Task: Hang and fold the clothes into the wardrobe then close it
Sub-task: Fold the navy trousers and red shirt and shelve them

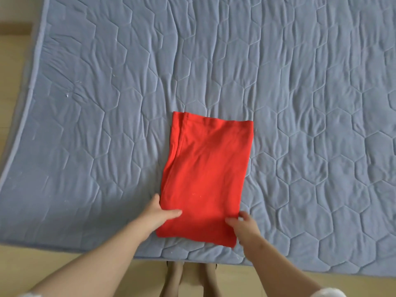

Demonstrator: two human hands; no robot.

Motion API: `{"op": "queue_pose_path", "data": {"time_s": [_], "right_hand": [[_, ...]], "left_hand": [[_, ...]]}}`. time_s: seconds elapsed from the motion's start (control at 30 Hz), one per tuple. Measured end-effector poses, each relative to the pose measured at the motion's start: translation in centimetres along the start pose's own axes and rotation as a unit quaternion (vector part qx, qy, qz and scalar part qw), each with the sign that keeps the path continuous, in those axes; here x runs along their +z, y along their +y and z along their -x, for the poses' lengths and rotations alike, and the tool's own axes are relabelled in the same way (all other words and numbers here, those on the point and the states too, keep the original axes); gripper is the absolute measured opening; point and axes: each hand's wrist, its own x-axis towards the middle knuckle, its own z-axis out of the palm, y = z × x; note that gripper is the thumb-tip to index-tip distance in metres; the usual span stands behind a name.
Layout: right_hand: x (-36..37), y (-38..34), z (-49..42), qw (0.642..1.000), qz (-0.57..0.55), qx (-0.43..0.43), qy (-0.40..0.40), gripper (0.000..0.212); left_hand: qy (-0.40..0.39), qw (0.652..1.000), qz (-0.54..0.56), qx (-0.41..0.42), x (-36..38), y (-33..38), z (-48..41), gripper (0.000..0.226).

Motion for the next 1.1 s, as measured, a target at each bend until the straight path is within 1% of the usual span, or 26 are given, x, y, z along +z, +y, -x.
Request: {"op": "queue_pose_path", "data": {"time_s": [0.07,0.1,0.17,0.2,0.27,0.3,0.37,0.47,0.6,0.7,0.73,0.8,0.87,0.93,1.0,1.1], "right_hand": [[-0.2,-2.0,-1.0,0.998,-0.048,-0.039,0.009,0.027],[-0.2,-3.0,-1.6,0.996,-0.071,-0.057,0.010,0.031],[-0.1,-4.6,-2.7,0.989,-0.123,-0.083,0.002,0.039],[0.0,-5.2,-3.2,0.986,-0.146,-0.083,-0.005,0.039],[0.4,-6.2,-4.0,0.982,-0.180,-0.057,-0.027,0.040],[0.5,-6.5,-4.3,0.981,-0.184,-0.039,-0.037,0.040],[0.3,-7.4,-4.3,0.981,-0.188,-0.011,-0.047,0.034],[-0.6,-10.0,-3.2,0.975,-0.213,-0.016,-0.054,0.033],[-2.5,-14.8,-0.3,0.969,-0.225,-0.058,-0.082,0.032],[-3.4,-17.3,2.2,0.967,-0.224,-0.102,-0.061,0.052],[-3.6,-17.8,2.9,0.964,-0.233,-0.113,-0.053,0.054],[-3.7,-17.8,4.3,0.960,-0.250,-0.118,-0.045,0.038],[-3.6,-16.8,5.1,0.962,-0.249,-0.107,-0.031,0.027],[-3.4,-14.7,5.1,0.970,-0.226,-0.084,-0.013,0.026],[-3.0,-11.7,4.7,0.981,-0.184,-0.056,-0.001,0.025],[-2.0,-6.4,4.0,0.989,-0.147,0.003,-0.002,0.031]], "left_hand": [[0.030,0.996,0.077,0.024,-0.4,2.3,-1.0,0.064],[0.029,0.991,0.127,0.023,-0.5,3.4,-1.6,0.065],[-0.007,0.974,0.225,-0.011,-0.5,5.1,-2.7,0.063],[-0.031,0.968,0.247,-0.031,-0.3,5.8,-3.0,0.059],[-0.075,0.969,0.227,-0.054,0.3,6.8,-2.9,0.043],[-0.082,0.974,0.205,-0.059,0.5,7.2,-2.9,0.037],[-0.070,0.979,0.184,-0.052,0.5,8.1,-2.7,0.028],[-0.067,0.971,0.231,-0.003,-0.9,10.4,-2.1,0.007],[-0.058,0.954,0.280,0.089,-3.9,15.1,0.9,0.008],[-0.043,0.947,0.276,0.157,-5.6,17.5,3.7,0.007],[-0.035,0.947,0.274,0.162,-6.0,17.8,4.3,0.014],[-0.018,0.951,0.272,0.147,-6.3,17.5,5.2,0.026],[-0.003,0.955,0.271,0.117,-5.9,16.1,5.8,0.026],[0.036,0.963,0.256,0.076,-4.9,13.6,5.9,0.025],[0.071,0.973,0.217,0.043,-3.7,10.4,5.6,0.026],[0.076,0.983,0.166,-0.020,-1.7,5.3,5.3,0.028]]}}
